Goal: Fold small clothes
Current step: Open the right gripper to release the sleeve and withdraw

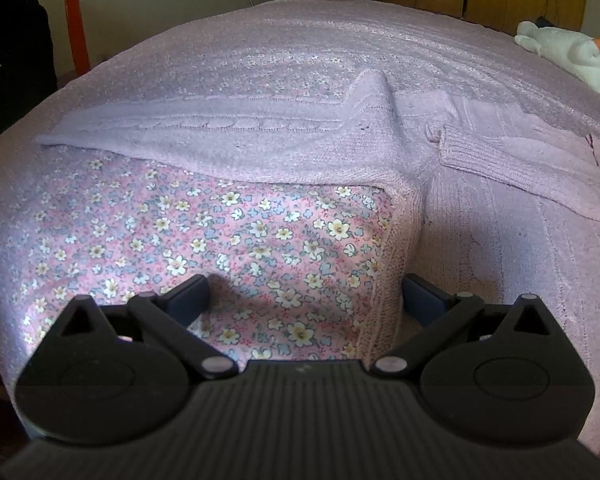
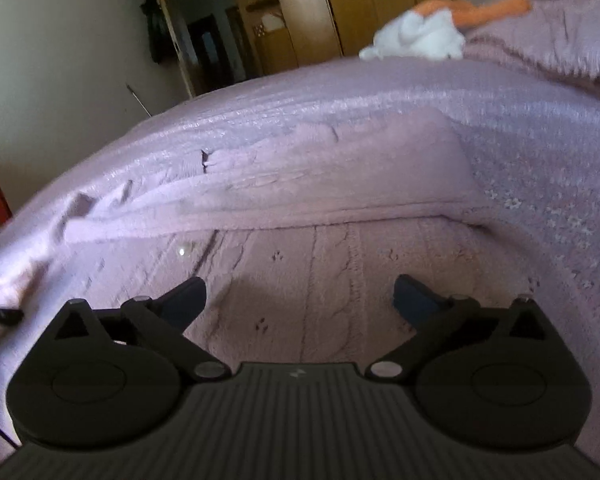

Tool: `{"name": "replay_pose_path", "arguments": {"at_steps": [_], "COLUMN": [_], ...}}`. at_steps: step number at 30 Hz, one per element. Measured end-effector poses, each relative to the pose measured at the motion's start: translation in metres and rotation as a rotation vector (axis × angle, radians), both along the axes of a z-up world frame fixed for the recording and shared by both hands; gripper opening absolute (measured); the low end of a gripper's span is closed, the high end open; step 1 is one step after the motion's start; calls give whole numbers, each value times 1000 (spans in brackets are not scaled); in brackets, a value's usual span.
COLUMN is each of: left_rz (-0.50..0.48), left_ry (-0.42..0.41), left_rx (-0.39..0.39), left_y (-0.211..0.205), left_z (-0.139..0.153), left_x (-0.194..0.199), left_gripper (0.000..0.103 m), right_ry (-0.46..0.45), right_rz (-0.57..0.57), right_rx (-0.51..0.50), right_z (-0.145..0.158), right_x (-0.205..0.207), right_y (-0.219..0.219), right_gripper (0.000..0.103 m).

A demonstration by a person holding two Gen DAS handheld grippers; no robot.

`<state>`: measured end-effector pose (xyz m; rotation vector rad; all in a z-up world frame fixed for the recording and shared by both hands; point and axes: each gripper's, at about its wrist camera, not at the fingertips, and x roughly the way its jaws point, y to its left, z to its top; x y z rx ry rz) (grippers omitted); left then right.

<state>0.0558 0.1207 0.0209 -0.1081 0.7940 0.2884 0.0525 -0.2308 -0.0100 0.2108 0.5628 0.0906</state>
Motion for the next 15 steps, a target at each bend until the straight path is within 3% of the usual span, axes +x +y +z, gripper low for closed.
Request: {"name": "replay_pose_path", "arguments": {"at_steps": [8,12,15], "left_rz": [-16,65,94], "left_ry": [27,14,22], "left_rx": [-10,-46,-143], "left_y": [11,43,74], "left_z": [10,28,33], "left_x": [-3,-4,-4], "left_gripper": [103,103,103], "right_ry": [-71,-58,-40], "right_rz": [-16,-20,-20], "right_rx": [75,28,-4], "right_z": [-5,-3,-3], "right_x": [-13,-13,-12], "right_y": [-5,4,9], "right_gripper": [103,103,103]}}
